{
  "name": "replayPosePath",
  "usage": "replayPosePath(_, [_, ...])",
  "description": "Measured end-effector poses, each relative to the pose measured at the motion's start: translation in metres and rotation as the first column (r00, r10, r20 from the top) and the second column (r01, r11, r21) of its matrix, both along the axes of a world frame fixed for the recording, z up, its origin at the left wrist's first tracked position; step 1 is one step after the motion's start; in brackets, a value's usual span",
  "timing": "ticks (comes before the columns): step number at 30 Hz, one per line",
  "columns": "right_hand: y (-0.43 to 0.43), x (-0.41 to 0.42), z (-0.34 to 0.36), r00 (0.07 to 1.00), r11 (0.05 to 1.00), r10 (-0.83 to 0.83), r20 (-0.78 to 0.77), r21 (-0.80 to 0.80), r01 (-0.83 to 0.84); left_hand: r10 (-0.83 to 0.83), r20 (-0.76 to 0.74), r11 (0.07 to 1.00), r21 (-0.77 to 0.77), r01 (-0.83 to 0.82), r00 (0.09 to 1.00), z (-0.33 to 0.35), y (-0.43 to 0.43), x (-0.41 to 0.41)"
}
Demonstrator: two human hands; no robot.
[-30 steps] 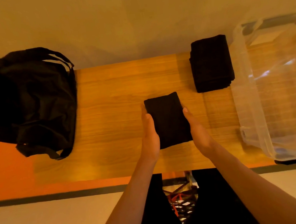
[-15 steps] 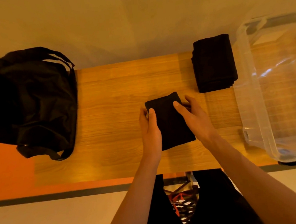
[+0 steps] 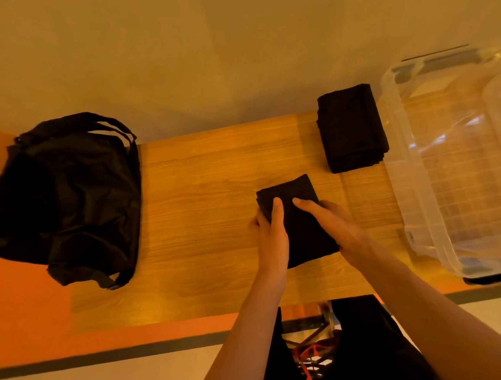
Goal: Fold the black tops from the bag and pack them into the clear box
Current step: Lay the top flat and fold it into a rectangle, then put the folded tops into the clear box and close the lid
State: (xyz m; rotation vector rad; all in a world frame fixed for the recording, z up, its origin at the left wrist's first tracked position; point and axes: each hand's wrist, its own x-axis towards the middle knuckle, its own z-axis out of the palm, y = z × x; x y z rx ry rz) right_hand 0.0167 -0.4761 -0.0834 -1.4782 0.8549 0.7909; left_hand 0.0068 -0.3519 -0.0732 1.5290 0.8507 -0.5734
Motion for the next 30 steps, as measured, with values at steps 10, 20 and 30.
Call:
replayPosePath(10, [-0.012,-0.016,0.003,0.995,0.996,-0.074,0.065,0.063,0.07,0.106,-0.037,0.972,-0.205,-0.111,0.994,-0.009,0.015,-0.012])
replayPosePath(20, [-0.011,-0.032,0.013,0.982,0.988,-0.133,0.13,0.091,0.122,0.017,-0.005,0.963,-0.271,-0.018,1.0,-0.006,0.017,-0.015])
replayPosePath(30, [-0.03,-0.044,0.059,0.973,0.994,-0.091,0.214,0.071,0.077,-0.169,0.016,0.922,-0.351,0.164,0.986,0.024,0.012,0.003])
